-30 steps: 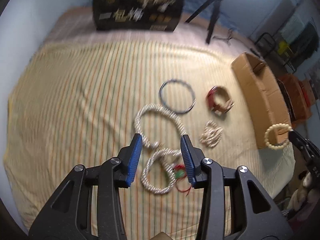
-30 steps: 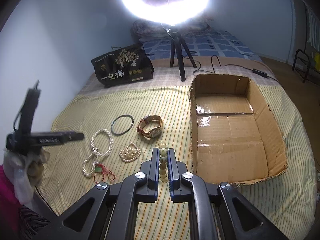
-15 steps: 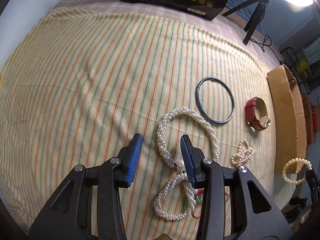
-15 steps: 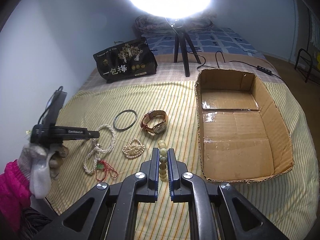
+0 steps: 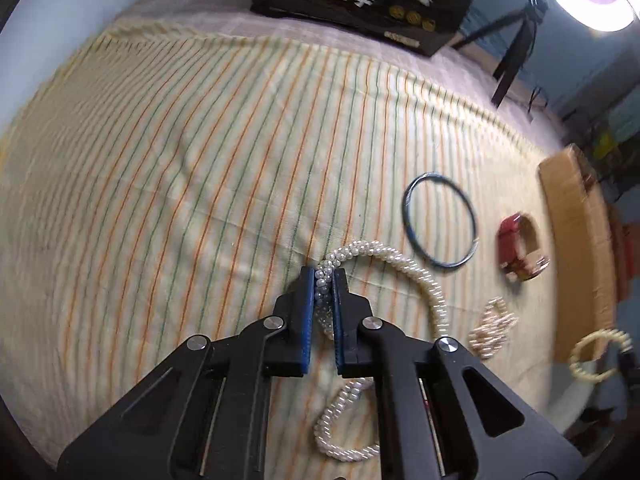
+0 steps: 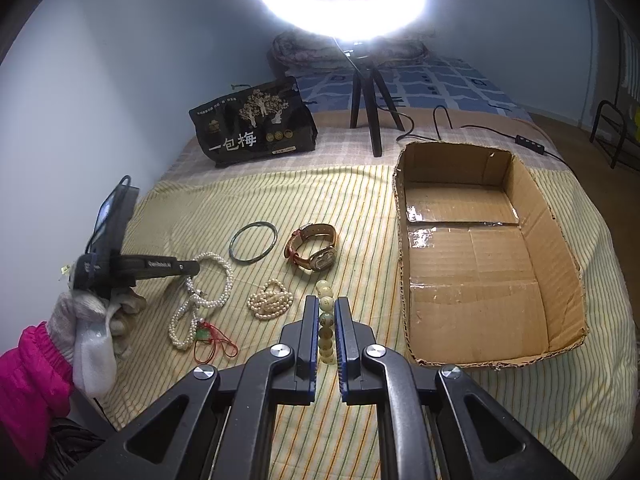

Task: Organize jewelry
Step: 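Carry the necklace with the left tool over the box while the right tool carries the bracelet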

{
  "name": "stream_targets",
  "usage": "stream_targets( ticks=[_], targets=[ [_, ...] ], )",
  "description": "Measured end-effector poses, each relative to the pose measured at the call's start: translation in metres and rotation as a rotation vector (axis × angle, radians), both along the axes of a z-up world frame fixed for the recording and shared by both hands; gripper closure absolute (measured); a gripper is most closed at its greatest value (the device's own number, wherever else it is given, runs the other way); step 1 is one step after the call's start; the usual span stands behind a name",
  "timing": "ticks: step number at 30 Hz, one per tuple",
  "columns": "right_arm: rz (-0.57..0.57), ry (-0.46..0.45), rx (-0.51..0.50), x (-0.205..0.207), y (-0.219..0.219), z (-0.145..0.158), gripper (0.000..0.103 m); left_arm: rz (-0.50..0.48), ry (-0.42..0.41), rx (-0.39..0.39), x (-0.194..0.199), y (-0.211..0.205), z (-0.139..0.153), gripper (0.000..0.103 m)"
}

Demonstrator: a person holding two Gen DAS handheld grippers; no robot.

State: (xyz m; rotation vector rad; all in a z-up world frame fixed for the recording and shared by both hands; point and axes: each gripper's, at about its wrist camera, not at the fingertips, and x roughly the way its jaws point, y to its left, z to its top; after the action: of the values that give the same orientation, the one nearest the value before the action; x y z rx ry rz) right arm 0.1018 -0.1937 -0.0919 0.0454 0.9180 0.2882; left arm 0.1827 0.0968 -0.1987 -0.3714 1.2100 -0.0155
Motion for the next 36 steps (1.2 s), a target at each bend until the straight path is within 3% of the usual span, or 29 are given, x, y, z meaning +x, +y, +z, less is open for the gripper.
stream_targets(
  ticks=[6, 12, 21, 25, 30, 36],
  targets=[
    [-0.007, -0.008, 0.008, -0.003, -0.002, 0.004, 0.098, 0.014, -0.037, -0.323, -0.011, 0.018, 0.022, 0.097],
    [-0.008, -0.012, 0.013, -0.004, -0.001, 0.006, 0.098, -0.005, -0.083, -0.486, -0.017, 0.017, 0.053, 0.097],
    [-0.008, -0.019, 0.014, -0.004, 0.0, 0.008, 0.098, -0.068, -0.195, -0.538, -0.025, 0.001, 0.115, 0.097],
    [-0.009, -0.023, 0.013, -0.005, 0.0, 0.01, 0.098, -0.106, -0.269, -0.493, -0.029, -0.009, 0.148, 0.097],
    [-0.015, -0.024, 0.013, -0.004, -0.001, 0.01, 0.098, -0.128, -0.293, -0.492, -0.026, -0.024, 0.163, 0.097],
    [-0.033, -0.037, 0.019, -0.004, -0.009, 0.016, 0.098, -0.187, -0.338, -0.435, -0.019, -0.054, 0.184, 0.097]
  ],
)
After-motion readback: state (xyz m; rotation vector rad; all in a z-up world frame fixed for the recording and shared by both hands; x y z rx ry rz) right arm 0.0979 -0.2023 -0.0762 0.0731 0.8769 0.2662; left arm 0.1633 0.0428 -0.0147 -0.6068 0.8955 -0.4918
